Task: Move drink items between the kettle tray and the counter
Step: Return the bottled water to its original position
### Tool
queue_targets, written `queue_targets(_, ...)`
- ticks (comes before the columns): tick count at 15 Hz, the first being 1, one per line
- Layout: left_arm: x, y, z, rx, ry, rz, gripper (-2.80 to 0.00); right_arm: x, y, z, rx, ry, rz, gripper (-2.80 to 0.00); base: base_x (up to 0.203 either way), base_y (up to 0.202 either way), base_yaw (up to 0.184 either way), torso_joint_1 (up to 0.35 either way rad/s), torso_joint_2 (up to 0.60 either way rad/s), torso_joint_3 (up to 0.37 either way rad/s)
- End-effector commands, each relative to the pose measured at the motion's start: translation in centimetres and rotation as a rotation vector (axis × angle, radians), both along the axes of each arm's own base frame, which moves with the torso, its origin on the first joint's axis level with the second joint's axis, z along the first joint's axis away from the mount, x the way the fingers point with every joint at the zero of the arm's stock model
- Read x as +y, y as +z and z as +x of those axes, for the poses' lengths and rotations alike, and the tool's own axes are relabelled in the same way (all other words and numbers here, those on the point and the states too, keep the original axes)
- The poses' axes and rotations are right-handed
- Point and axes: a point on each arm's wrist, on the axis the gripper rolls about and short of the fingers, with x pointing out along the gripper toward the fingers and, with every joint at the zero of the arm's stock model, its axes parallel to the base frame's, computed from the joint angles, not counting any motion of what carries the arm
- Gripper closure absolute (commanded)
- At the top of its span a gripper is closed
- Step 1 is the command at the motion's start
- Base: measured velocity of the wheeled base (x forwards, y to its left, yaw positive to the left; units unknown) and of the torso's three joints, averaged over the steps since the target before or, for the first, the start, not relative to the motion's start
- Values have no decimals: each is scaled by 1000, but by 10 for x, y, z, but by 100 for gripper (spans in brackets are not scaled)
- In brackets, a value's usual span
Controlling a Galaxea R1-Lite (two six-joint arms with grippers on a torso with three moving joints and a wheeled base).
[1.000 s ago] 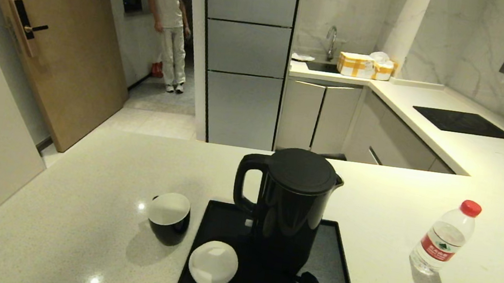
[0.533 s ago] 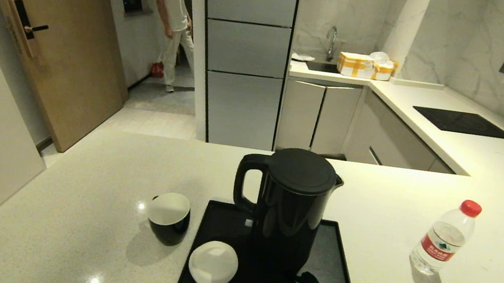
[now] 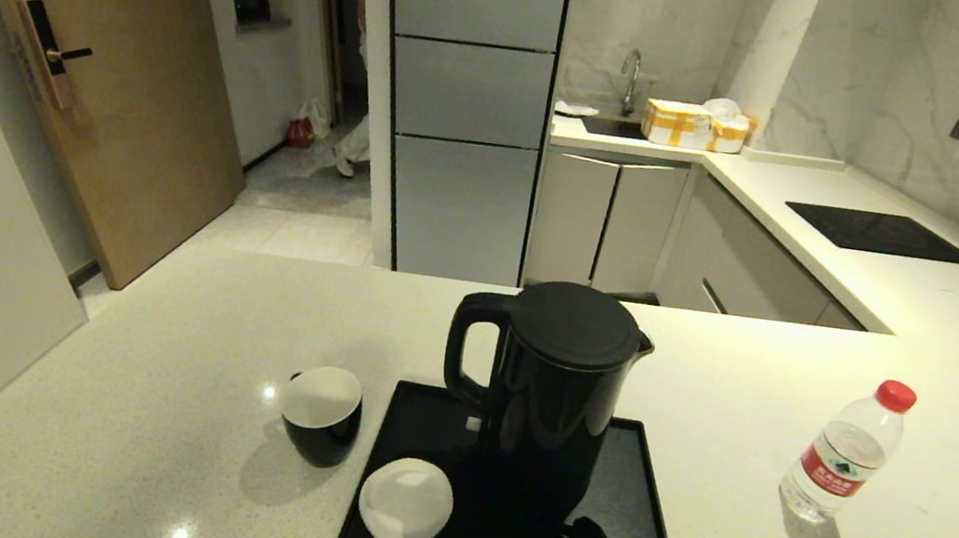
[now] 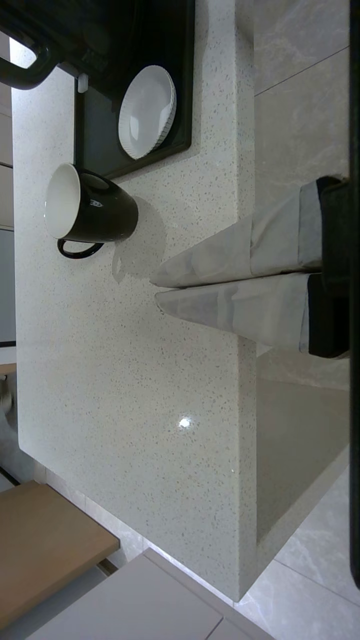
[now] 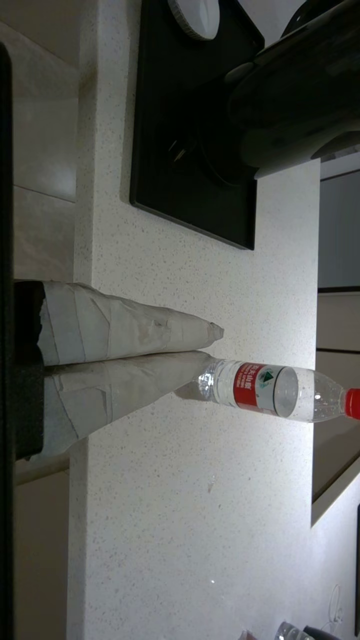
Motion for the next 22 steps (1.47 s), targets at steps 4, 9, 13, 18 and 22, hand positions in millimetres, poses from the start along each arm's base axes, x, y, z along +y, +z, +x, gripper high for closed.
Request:
queue_targets(4,0,0,0,-1,1,0,0,0,0,0,0,-1,5,0,0,0,0,0,0,0)
queue_targets(9,0,0,0,-1,1,0,0,0,31,-5,-28,2,81,0,0,0,0,0,0,0)
queue_targets(13,0,0,0,-1,0,0,0,0,123,-14,221,-20,215,0,0,0,0,0,0,0)
queue_targets(18,0,0,0,-1,1,0,0,0,107,88,894,-107,336,0,0,0,0,0,0,0)
queue_targets(22,0,0,0,-1,1,1,0,-4,49,178,1157,-224,400,0,0,0,0,0,0,0)
